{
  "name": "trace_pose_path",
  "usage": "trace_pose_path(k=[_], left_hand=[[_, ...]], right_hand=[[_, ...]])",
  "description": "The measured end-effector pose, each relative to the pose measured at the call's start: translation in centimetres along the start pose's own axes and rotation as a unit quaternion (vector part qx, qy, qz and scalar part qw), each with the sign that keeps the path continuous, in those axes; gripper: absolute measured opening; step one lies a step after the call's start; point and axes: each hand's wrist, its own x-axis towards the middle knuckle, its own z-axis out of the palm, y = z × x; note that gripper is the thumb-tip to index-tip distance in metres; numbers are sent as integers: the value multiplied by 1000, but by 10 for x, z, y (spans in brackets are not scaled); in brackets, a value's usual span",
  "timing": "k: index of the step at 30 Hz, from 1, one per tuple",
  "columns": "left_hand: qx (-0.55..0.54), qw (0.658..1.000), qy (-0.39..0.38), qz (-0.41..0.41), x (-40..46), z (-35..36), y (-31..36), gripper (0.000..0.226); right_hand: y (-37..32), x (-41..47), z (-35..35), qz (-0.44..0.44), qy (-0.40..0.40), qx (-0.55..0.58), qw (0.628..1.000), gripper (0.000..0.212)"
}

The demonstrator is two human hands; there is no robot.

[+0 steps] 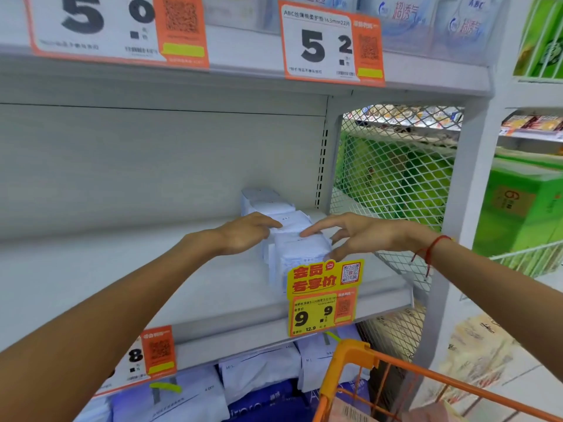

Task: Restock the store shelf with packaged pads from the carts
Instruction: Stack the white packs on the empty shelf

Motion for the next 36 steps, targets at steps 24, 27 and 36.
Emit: trace_pose_path(k=[24, 27, 36], left_hand=[[-53, 997, 8, -51, -10, -2, -4, 67], [-79, 996, 8, -49, -10, -1, -1, 67], [-87, 978, 175, -68, -30, 4, 18, 61]], right_hand=[[-20, 25, 20, 57, -14, 145, 988, 49], [-18, 20, 20, 73, 3, 184, 980, 61], [-34, -49, 14, 79, 159, 128, 976, 44]])
